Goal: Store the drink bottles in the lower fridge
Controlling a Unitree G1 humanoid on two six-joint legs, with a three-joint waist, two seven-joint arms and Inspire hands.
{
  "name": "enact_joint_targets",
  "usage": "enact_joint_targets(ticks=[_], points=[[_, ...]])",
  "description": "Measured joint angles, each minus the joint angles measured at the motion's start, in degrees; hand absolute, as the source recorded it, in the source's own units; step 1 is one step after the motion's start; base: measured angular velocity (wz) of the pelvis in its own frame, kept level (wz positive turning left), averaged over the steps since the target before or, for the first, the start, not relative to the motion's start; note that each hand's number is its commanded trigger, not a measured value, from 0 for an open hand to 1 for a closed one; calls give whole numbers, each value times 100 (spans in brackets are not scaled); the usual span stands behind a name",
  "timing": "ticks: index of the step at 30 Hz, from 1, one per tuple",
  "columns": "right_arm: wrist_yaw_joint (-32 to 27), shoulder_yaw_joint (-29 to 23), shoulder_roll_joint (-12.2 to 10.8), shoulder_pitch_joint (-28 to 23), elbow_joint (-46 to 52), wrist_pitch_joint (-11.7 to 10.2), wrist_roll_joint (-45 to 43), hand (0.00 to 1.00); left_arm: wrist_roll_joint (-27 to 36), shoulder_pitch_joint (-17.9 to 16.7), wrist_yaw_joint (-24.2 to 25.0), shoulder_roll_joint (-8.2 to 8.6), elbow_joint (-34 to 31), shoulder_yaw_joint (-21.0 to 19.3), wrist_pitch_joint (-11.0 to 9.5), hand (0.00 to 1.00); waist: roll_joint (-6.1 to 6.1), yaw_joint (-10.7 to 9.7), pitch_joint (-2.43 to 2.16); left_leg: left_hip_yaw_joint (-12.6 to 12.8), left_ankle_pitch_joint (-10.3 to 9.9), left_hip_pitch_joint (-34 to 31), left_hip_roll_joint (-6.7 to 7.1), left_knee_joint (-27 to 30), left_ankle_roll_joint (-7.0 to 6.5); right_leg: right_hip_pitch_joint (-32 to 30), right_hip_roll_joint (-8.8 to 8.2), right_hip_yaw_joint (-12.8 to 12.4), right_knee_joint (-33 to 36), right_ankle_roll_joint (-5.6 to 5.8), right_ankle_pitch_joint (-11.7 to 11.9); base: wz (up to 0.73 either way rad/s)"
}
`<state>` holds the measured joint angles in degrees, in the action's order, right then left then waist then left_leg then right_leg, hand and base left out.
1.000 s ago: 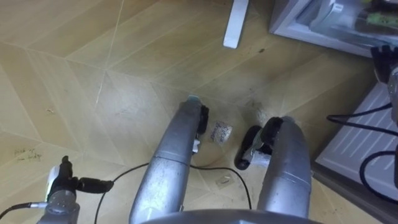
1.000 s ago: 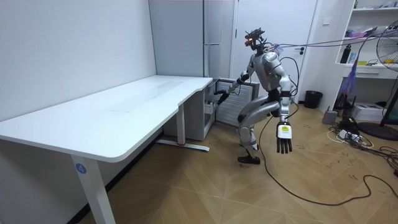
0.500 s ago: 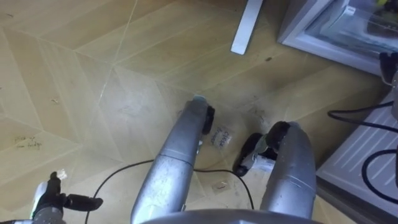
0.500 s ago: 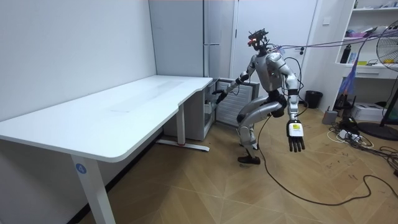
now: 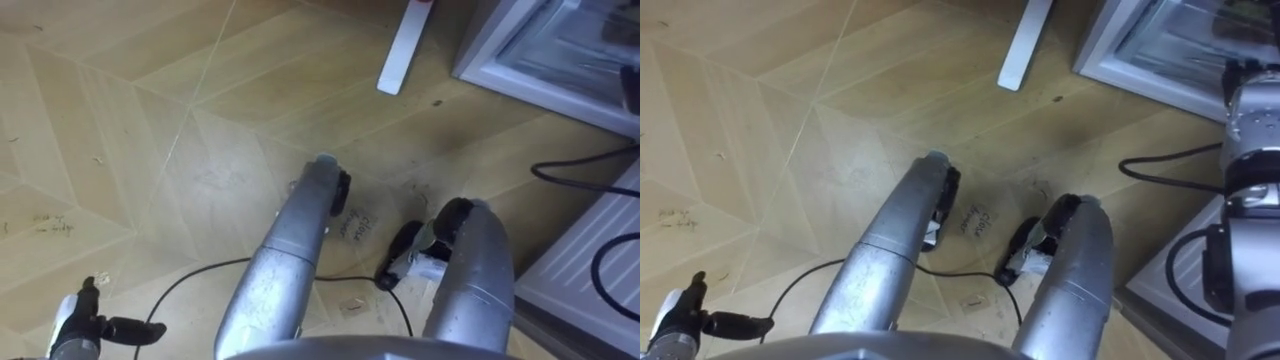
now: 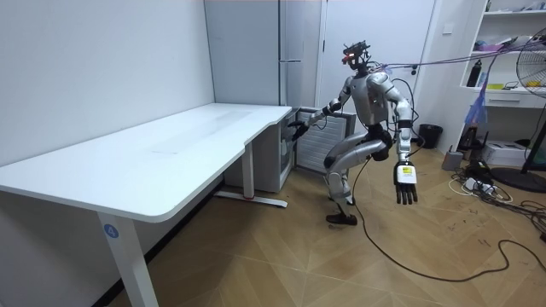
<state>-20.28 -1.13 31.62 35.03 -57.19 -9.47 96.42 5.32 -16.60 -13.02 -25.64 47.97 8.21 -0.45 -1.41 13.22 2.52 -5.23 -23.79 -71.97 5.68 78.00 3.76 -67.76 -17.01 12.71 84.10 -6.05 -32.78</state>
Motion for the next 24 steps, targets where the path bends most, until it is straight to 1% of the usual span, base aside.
enact_joint_targets(ticks=[3, 6, 10, 12, 19, 20, 22, 24], points=[[-14, 1, 0, 0, 52, 1, 3, 0, 14, -117, 0, -1, -209, 0, -5, 0, 0, -1, 0, 2, 0, -18, 2, 2, 0, 3, -13, 1, 2, 0, 0, 0], [-39, -4, 14, 0, 101, -18, 2, 0, 12, -208, 6, 0, -373, 0, -8, 0, -3, -10, 1, 29, 1, -27, 11, 2, -2, 2, -97, 10, 30, -26, -16, 3], [-39, -6, 14, 1, 116, -63, -1, 0, -1, -220, 21, 0, -444, 0, -4, 0, -6, -9, 3, 39, 3, -36, 14, 9, -1, 1, -119, 11, 54, -21, -42, 5], [-39, -6, 14, 17, 131, -63, -1, 0, -1, -321, 36, 0, -609, -2, 4, 0, -6, -9, 3, 38, 3, -36, 17, 9, -2, 0, -119, 13, 55, -29, -48, 0], [-79, -12, 30, 210, 131, -84, 0, 0, -1, -522, 215, -1, -629, -18, -36, 0, -6, -19, 2, 36, 4, -30, 19, -18, 0, 19, -175, 54, 54, -58, -63, 2], [-81, -12, 29, 213, 131, -100, 0, 0, -1, -559, 233, -4, -630, -32, -38, 0, -4, -20, 1, 16, 3, 0, 29, -25, 0, 79, -205, 90, 49, -69, -86, 13], [-122, -12, 32, 223, 131, -109, 0, 0, -2, -583, 233, -2, -616, -67, -43, 0, -4, -17, 1, -25, 3, 63, 96, -50, 1, 170, -229, 128, 31, -59, -128, 15], [-135, -10, 38, 273, 131, -165, -9, 0, -3, -602, 233, -3, -622, -76, -59, 0, -1, -17, 0, -37, 7, 87, 111, -71, 6, 227, -278, 172, 20, -57, -151, 12]])
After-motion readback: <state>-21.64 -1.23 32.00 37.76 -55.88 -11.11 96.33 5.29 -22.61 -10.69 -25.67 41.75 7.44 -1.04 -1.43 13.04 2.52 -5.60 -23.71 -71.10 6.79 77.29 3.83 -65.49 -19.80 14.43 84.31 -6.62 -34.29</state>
